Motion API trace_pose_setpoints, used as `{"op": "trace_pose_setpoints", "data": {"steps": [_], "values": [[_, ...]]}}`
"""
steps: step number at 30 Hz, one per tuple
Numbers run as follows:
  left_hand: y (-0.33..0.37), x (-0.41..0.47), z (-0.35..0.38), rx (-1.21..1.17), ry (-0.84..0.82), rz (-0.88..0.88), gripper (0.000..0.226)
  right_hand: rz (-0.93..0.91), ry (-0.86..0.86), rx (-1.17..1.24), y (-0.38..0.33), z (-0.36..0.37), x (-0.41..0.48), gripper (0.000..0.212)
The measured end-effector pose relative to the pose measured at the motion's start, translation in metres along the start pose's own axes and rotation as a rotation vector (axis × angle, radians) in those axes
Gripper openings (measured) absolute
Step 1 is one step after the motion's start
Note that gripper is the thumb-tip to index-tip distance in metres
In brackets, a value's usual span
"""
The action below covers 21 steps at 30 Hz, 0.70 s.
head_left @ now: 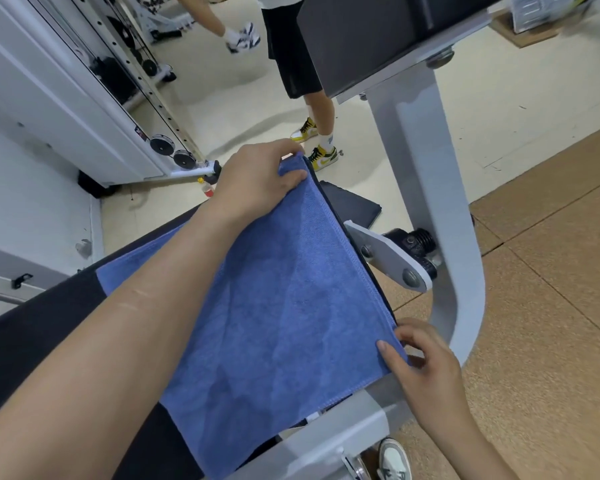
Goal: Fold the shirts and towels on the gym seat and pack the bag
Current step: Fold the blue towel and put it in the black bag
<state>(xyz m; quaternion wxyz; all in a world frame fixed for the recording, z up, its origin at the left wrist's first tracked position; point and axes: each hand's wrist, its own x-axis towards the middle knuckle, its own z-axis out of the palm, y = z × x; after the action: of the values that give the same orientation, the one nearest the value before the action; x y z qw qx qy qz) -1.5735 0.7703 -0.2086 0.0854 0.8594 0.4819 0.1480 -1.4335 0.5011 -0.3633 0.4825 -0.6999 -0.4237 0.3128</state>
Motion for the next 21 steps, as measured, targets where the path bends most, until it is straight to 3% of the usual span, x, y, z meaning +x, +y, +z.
{"op": "trace_pose_setpoints", "data": {"steps": [3,6,9,12,14,17,21], "values": [[0.0,0.002,0.002,-0.009,0.005,-0.002,0.028,-0.014,-0.007,0.019,0.002,-0.01,0.009,0.032],[0.001,0.004,0.001,-0.07,0.023,-0.019,0.026,-0.073,-0.076,-0.026,0.004,-0.018,0.013,0.023],[0.005,0.005,-0.001,-0.073,0.0,0.029,0.025,-0.098,-0.204,-0.146,0.007,-0.022,0.014,0.026],[0.01,0.006,0.0,-0.073,-0.019,0.036,0.031,-0.108,-0.212,-0.187,0.007,-0.022,0.014,0.018],[0.011,0.007,0.0,-0.049,-0.042,0.032,0.031,-0.094,-0.205,-0.154,0.007,-0.023,0.015,0.011],[0.009,0.008,-0.006,-0.103,-0.114,0.034,0.017,-0.042,-0.184,-0.057,0.006,-0.025,0.014,0.021],[0.001,0.002,-0.012,-0.24,-0.094,-0.004,0.016,0.152,-0.139,0.136,0.003,-0.024,0.015,0.011]]}}
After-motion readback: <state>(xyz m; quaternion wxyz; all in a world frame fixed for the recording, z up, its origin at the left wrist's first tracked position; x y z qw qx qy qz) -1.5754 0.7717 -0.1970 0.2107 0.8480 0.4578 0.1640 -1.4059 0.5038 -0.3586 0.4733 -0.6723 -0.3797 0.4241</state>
